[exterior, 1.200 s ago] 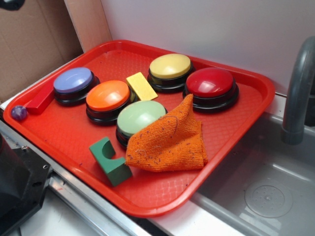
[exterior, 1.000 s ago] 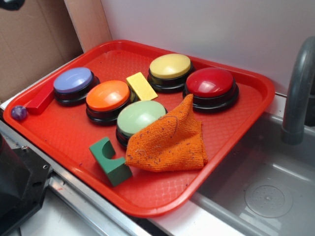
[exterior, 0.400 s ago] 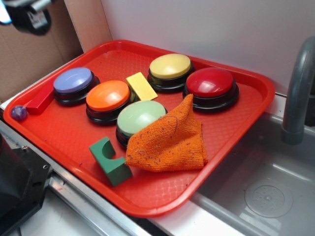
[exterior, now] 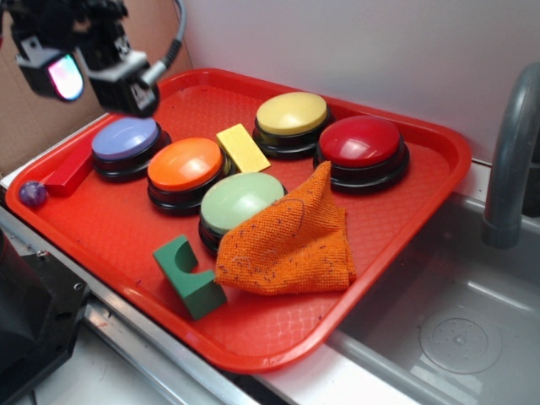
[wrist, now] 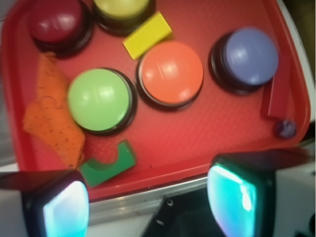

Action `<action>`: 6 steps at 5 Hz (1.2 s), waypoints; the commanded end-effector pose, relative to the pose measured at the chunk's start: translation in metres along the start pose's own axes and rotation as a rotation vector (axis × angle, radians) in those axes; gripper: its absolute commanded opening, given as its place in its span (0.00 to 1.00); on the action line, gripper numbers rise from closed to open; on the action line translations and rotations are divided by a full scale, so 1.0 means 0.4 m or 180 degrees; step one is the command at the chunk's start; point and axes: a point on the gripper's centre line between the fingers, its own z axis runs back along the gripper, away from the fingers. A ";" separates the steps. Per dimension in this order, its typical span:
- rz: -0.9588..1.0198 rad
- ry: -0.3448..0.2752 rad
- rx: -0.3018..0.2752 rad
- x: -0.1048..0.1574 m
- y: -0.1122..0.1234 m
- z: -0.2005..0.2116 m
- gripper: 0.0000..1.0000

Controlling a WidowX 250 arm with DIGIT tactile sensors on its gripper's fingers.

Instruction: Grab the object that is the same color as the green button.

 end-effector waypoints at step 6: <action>0.1050 -0.0491 -0.0079 -0.078 -0.017 -0.247 1.00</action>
